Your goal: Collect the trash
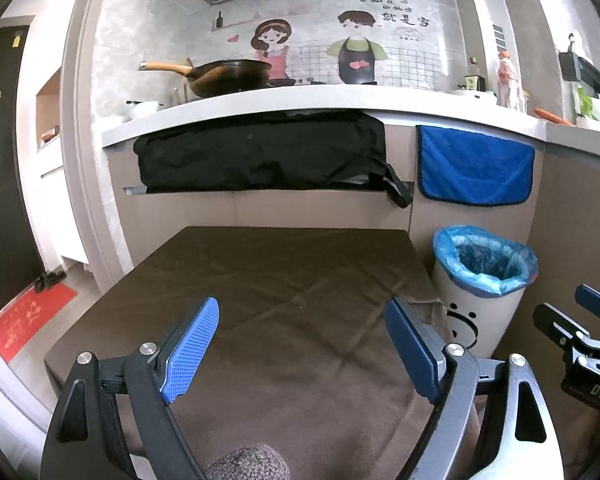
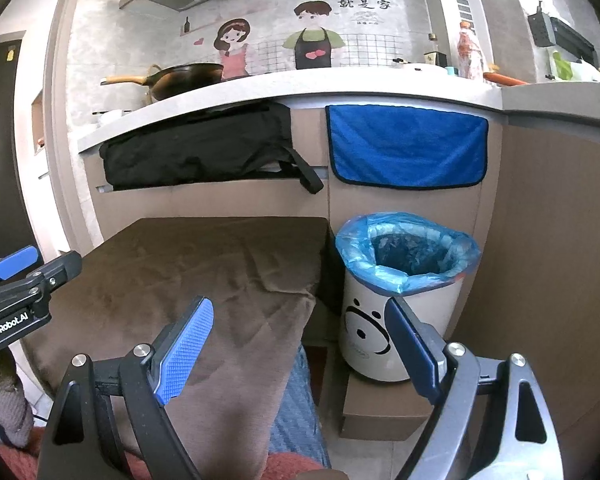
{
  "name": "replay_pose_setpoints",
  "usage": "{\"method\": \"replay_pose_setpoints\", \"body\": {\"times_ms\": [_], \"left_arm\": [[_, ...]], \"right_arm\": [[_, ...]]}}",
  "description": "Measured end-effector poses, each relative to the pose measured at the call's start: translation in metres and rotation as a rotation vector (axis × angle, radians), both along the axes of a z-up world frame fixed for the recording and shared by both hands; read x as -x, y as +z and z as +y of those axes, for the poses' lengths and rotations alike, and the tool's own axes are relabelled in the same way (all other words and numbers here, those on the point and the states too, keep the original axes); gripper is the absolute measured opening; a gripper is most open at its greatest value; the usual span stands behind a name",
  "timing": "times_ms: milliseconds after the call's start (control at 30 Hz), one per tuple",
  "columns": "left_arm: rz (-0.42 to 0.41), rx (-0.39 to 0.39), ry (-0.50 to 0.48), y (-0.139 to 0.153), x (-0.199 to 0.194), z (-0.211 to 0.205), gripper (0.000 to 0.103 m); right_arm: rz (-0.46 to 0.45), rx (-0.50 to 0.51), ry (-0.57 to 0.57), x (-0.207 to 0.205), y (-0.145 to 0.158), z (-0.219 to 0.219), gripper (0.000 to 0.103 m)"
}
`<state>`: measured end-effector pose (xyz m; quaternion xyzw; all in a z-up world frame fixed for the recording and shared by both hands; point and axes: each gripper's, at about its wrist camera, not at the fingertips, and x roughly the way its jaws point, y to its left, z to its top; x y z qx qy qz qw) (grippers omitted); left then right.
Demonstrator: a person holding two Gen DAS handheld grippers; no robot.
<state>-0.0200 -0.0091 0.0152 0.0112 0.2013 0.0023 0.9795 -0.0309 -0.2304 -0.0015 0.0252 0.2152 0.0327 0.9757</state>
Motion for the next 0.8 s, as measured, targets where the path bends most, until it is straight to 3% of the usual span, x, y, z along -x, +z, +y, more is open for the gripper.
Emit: {"method": "replay_pose_setpoints", "body": {"times_ms": [800], "left_arm": [[0.007, 0.003, -0.006, -0.0017, -0.0010, -0.0036, 0.085]], "right_arm": [[0.004, 0.004, 0.002, -0.0023, 0.0010, 0.0032, 0.085]]}}
